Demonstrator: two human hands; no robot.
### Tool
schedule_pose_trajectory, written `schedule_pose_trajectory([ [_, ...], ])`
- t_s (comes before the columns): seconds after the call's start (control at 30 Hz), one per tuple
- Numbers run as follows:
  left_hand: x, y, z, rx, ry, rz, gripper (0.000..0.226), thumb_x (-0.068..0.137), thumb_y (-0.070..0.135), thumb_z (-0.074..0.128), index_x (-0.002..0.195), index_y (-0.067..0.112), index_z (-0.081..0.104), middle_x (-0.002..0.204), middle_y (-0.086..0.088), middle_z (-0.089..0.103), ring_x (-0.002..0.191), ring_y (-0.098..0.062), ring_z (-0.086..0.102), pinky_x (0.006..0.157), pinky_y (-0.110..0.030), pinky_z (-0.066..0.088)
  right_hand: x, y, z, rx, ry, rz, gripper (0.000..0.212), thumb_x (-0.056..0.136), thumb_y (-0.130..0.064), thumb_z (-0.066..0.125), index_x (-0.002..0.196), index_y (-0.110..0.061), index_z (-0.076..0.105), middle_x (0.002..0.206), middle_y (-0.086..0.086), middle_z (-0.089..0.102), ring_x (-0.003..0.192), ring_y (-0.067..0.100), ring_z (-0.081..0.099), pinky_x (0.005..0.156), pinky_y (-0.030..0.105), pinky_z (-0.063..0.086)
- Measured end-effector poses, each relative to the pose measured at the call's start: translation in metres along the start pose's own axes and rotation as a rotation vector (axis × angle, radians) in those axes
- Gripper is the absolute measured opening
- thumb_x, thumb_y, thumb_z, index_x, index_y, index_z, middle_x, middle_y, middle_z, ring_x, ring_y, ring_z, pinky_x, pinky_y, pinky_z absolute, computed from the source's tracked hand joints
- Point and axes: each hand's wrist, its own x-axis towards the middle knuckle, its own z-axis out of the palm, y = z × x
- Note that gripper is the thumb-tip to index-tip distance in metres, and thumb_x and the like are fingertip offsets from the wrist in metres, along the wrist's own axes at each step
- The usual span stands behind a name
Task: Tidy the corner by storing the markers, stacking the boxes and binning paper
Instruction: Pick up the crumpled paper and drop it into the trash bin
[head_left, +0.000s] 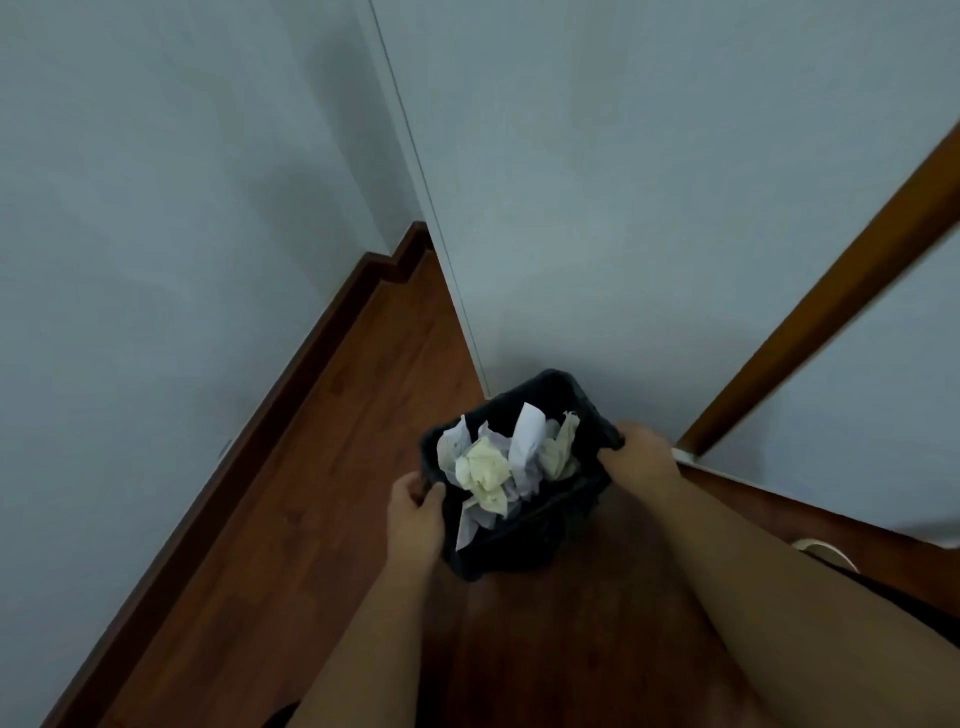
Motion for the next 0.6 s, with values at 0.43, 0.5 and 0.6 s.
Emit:
schedule_pose_trajectory([
  [0.43, -0.055, 0.020, 0.080, 0.240, -0.558, 0.110, 0.038, 0.092, 0.012, 0.056, 0.125, 0.030, 0.064, 0.115, -0.004, 0.071, 0.097, -0.025, 0.069, 0.080, -0.046, 0.060, -0.103, 0.099, -0.067, 0.145, 0.233, 0.378, 0.017, 0.083, -0.008, 0.054, 0.086, -0.006, 0.070, 0.082, 0.014, 0.068, 0.086, 0.034, 0.065, 0.068, 0.029, 0.045],
  [0.5, -0.069, 0.028, 0.102, 0.321, -0.605, 0.118, 0.036, 0.092, 0.012, 0.057, 0.125, 0.026, 0.064, 0.114, -0.007, 0.069, 0.096, -0.028, 0.068, 0.072, -0.044, 0.062, -0.124, 0.119, -0.079, 0.172, 0.285, 0.434, 0.019, 0.082, -0.006, 0.054, 0.089, -0.008, 0.071, 0.081, 0.015, 0.067, 0.084, 0.033, 0.065, 0.068, 0.028, 0.043],
  [0.6, -0.092, 0.042, 0.141, 0.412, -0.645, 0.170, 0.031, 0.093, 0.006, 0.056, 0.119, 0.019, 0.065, 0.106, -0.008, 0.068, 0.095, -0.030, 0.067, 0.071, -0.043, 0.062, -0.153, 0.153, -0.093, 0.226, 0.377, 0.514, 0.023, 0.082, -0.005, 0.055, 0.097, -0.010, 0.072, 0.086, 0.016, 0.067, 0.088, 0.035, 0.064, 0.071, 0.030, 0.046],
])
